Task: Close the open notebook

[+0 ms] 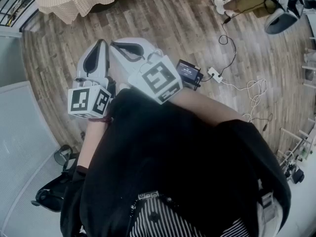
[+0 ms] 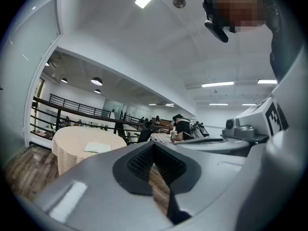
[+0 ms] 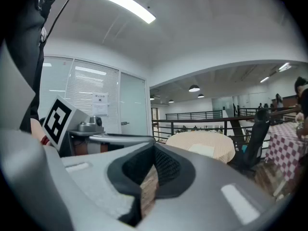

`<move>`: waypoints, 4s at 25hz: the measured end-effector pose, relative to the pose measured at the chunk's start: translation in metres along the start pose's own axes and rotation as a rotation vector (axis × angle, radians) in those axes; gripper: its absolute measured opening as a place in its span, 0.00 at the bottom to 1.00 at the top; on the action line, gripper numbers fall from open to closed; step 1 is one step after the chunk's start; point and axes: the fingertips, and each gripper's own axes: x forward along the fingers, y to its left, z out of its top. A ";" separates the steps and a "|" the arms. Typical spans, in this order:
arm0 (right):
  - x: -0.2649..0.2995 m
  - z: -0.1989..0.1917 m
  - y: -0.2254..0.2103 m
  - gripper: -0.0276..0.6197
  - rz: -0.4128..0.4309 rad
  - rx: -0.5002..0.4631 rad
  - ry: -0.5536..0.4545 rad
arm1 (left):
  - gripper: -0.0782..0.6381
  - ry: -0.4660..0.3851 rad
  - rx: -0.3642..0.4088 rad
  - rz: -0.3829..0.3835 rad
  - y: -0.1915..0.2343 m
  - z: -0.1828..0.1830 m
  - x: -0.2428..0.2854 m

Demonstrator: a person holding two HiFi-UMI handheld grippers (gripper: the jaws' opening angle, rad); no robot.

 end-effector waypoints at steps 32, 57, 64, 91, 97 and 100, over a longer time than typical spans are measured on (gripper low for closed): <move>0.046 -0.008 -0.043 0.05 0.029 0.101 0.003 | 0.12 0.011 -0.006 0.035 0.038 -0.001 0.035; 0.272 0.052 -0.160 0.05 -0.194 0.044 0.054 | 0.12 0.085 -0.005 -0.096 0.240 0.043 0.205; 0.360 0.067 -0.159 0.05 -0.195 0.035 0.081 | 0.12 0.085 -0.044 -0.095 0.329 0.057 0.216; 0.492 0.068 -0.248 0.05 -0.139 0.076 0.091 | 0.11 0.118 -0.048 -0.021 0.445 0.055 0.316; 0.523 0.078 -0.324 0.05 -0.126 0.091 0.095 | 0.11 0.132 -0.048 -0.007 0.464 0.065 0.397; 0.535 0.091 -0.357 0.05 -0.118 0.094 0.080 | 0.11 0.132 -0.030 -0.006 0.471 0.079 0.430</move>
